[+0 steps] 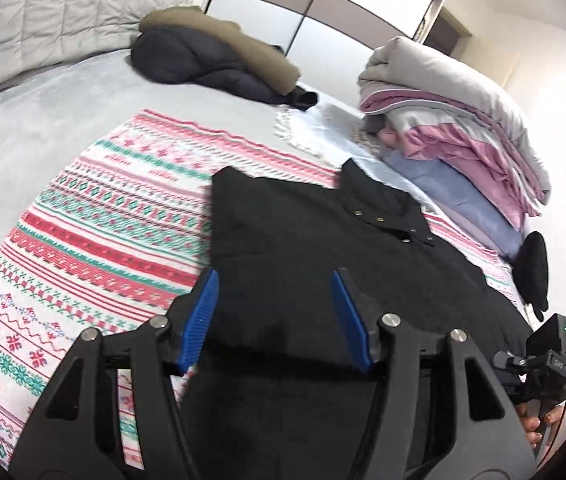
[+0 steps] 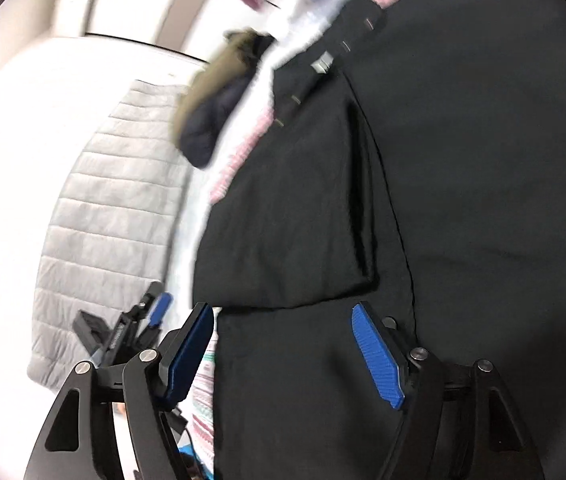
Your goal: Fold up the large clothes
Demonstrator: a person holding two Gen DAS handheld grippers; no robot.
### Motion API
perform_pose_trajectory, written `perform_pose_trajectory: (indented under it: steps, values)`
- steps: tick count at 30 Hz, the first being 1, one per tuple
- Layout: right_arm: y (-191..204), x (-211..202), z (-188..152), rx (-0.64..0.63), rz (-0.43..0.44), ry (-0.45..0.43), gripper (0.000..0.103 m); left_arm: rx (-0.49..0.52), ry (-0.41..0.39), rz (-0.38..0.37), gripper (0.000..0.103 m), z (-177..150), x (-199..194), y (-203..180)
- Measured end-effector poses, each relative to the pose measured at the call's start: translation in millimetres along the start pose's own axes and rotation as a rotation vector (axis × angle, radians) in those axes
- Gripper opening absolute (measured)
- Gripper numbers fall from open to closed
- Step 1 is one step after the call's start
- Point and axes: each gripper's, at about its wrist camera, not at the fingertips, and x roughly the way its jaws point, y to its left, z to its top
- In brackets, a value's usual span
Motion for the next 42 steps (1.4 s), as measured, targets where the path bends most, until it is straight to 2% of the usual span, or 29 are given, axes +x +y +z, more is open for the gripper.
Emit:
perform_pose_trajectory:
  steps: [4,6,7,8,9,10,12,13,15,16,18,21,24,25,26,27,28,29,30,32,34,38,42]
  values:
    - [-8,38,8,0.006,-0.071,0.031,0.073,0.014,0.002,-0.015,0.058,-4,14,2]
    - [-7,47,17,-0.009,-0.086,-0.002,0.071,0.010,0.003,-0.036,0.048,-6,21,3]
    - [-3,49,24,-0.023,-0.094,-0.027,0.060,0.007,0.001,-0.050,0.044,-6,23,5]
    - [3,51,30,-0.049,-0.123,-0.050,0.032,0.004,-0.008,-0.062,0.030,-5,25,6]
    - [9,52,34,-0.082,-0.158,-0.059,0.016,0.004,-0.020,-0.085,0.010,-7,28,6]
    - [20,51,39,-0.137,-0.199,-0.073,0.012,0.006,-0.022,-0.110,0.005,-8,28,6]
    - [52,31,40,-0.293,-0.198,-0.187,0.012,0.033,-0.027,-0.176,0.004,-11,31,1]
    - [64,21,37,-0.358,-0.203,-0.242,0.012,0.059,-0.017,-0.179,0.004,-14,35,-4]
    - [72,8,38,-0.420,-0.259,-0.307,0.012,0.108,0.041,-0.129,0.004,-20,49,-13]
    - [69,8,43,-0.427,-0.330,-0.325,0.012,0.124,0.077,-0.095,0.004,-23,58,-15]
    - [52,16,50,-0.399,-0.422,-0.294,0.012,0.135,0.157,-0.041,0.004,-33,78,-16]
    - [24,52,54,-0.384,-0.554,-0.183,0.016,0.155,0.167,-0.029,0.004,-37,83,-19]
    - [21,57,44,-0.449,-0.569,-0.224,0.020,0.149,0.170,-0.029,0.004,-35,80,-19]
    - [23,57,43,-0.448,-0.573,-0.226,0.028,0.145,0.170,-0.030,0.004,-33,79,-20]
    - [25,55,43,-0.451,-0.584,-0.228,0.036,0.137,0.172,-0.032,0.007,-31,76,-21]
    - [26,52,43,-0.451,-0.589,-0.226,0.040,0.132,0.180,-0.031,0.017,-30,74,-24]
    - [25,48,45,-0.445,-0.582,-0.215,0.048,0.131,0.188,-0.033,0.024,-29,74,-25]
    - [22,41,45,-0.433,-0.564,-0.200,0.057,0.133,0.194,-0.035,0.043,-28,71,-28]
    - [19,31,43,-0.420,-0.547,-0.191,0.061,0.140,0.192,-0.033,0.064,-27,65,-33]
    - [15,11,36,-0.404,-0.533,-0.200,0.067,0.159,0.157,0.021,0.078,-24,53,-46]
    - [8,-11,37,-0.384,-0.534,-0.222,0.071,0.174,0.138,0.057,0.081,-21,42,-56]
    - [-11,-72,34,-0.313,-0.545,-0.293,0.076,0.175,0.156,0.090,0.085,-20,23,-75]
    - [-50,-140,38,-0.190,-0.593,-0.374,0.077,0.112,0.177,0.113,0.091,-25,7,-79]
